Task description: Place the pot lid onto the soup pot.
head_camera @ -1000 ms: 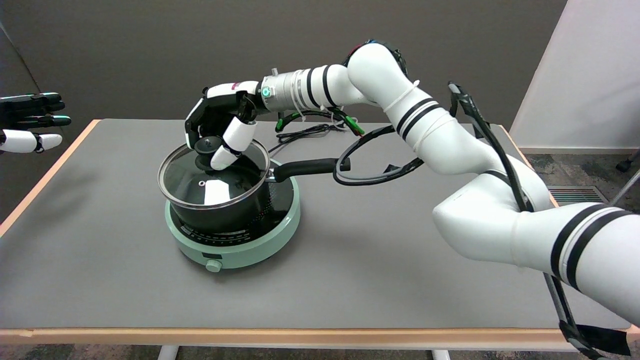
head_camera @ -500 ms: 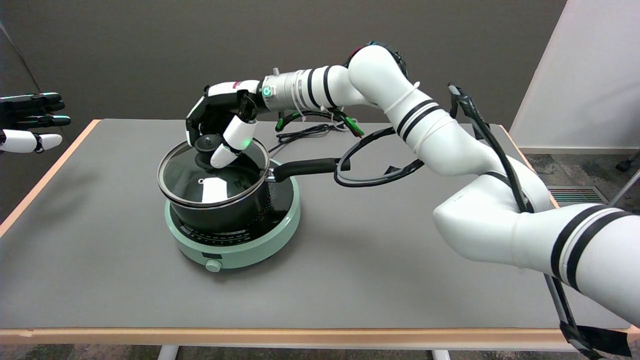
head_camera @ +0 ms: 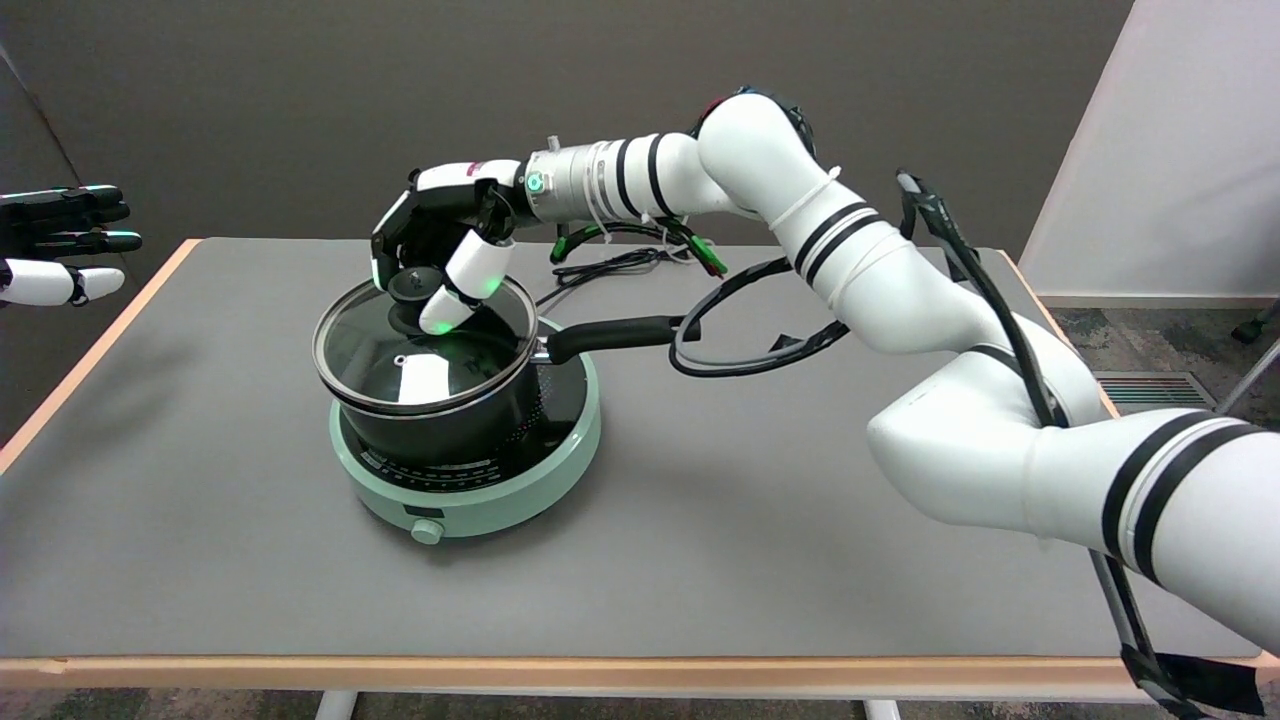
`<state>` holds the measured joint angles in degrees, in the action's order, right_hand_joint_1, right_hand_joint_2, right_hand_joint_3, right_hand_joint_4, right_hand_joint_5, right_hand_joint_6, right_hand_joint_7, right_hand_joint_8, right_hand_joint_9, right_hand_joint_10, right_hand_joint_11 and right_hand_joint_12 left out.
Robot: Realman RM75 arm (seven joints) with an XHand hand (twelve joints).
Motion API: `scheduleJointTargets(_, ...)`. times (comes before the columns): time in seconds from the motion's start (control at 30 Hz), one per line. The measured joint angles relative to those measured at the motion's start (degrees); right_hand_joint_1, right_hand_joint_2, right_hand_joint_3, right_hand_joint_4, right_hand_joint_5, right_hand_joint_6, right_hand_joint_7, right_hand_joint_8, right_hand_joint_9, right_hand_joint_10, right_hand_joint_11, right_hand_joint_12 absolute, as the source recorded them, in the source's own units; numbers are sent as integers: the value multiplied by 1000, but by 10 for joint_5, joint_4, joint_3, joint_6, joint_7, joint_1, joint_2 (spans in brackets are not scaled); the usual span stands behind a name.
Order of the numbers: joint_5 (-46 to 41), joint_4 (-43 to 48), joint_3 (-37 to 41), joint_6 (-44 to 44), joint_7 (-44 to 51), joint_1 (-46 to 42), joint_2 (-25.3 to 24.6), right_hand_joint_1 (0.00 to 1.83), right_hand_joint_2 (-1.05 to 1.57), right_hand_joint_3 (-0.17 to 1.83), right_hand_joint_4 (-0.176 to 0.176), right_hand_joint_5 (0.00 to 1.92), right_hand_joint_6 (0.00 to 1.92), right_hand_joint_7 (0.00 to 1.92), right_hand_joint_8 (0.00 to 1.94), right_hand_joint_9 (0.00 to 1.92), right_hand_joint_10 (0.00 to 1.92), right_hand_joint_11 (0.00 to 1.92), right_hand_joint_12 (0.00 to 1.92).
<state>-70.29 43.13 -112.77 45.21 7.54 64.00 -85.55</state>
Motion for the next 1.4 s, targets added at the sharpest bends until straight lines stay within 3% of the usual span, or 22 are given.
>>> scheduleJointTargets(0.47, -6, 3, 0, 0, 0, -4, 4, 1341, 879, 683, 38, 647, 1104, 811, 1475, 705, 1921, 525, 1921)
scheduleJointTargets(0.83, -9, 5, 0, 0, 0, -5, 6, 1319, 1040, 407, 56, 693, 864, 744, 1474, 676, 1894, 316, 1921)
scheduleJointTargets(0.93, -9, 5, 0, 0, 0, -6, 7, 1319, 1051, 374, 42, 705, 837, 748, 1456, 655, 1860, 289, 1921)
scheduleJointTargets(1.17, -12, 6, 0, 0, 0, -6, 8, 1323, 1083, 261, 5, 697, 635, 780, 1359, 673, 1575, 213, 1921)
scheduleJointTargets(1.23, -12, 6, 0, 1, 0, -6, 8, 1059, 775, 918, 9, 715, 562, 795, 901, 669, 1553, 161, 1921)
scheduleJointTargets(1.4, -15, 6, 1, 3, 0, -6, 9, 1043, 761, 920, -3, 725, 519, 799, 839, 664, 1499, 123, 1921)
